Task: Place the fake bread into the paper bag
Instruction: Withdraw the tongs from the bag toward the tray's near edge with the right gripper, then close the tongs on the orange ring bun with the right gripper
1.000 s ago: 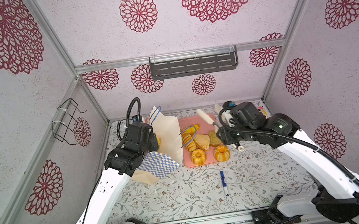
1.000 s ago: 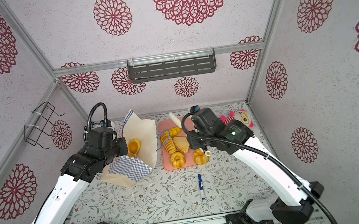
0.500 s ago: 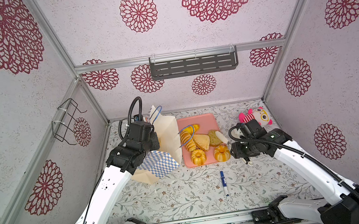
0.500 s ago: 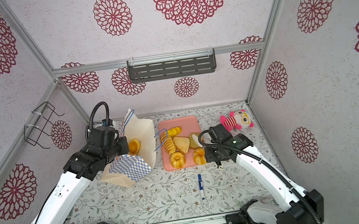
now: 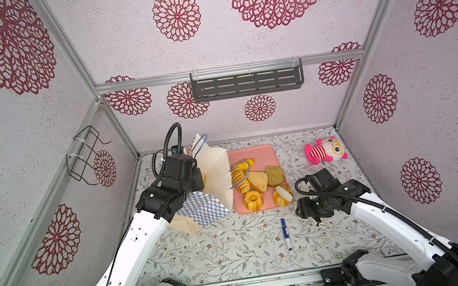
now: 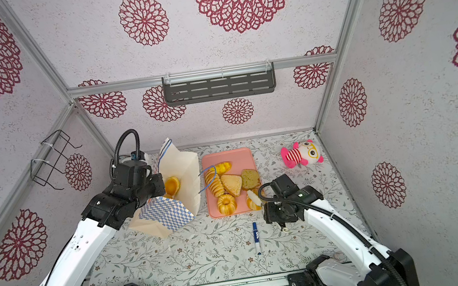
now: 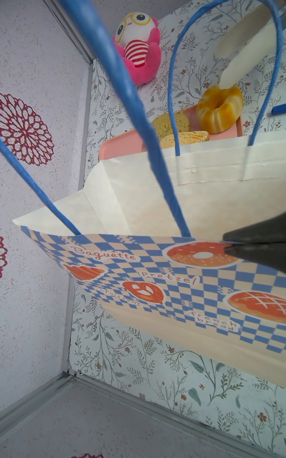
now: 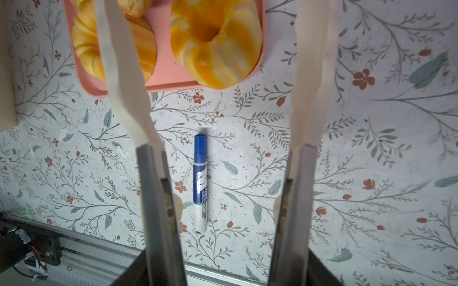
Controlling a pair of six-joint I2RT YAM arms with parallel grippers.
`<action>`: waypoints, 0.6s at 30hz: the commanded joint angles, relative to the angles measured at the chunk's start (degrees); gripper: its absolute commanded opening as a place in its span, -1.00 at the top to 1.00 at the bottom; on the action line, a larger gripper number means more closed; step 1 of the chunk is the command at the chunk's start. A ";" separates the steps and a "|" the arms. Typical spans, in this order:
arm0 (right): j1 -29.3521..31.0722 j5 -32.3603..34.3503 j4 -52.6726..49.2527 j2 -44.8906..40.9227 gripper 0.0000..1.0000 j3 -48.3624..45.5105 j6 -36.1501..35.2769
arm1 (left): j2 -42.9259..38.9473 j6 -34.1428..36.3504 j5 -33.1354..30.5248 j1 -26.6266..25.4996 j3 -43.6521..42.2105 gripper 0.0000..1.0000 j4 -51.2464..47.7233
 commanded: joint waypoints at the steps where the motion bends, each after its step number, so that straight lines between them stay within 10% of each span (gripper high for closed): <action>1: -0.14 -0.57 1.05 -0.22 -0.34 -0.02 0.58 | 0.02 0.73 -0.04 -0.13 -0.52 1.00 2.42; 18: 7.43 7.19 -0.11 7.05 -0.35 3.18 0.77 | -0.95 0.56 -0.10 0.21 -1.95 1.00 2.81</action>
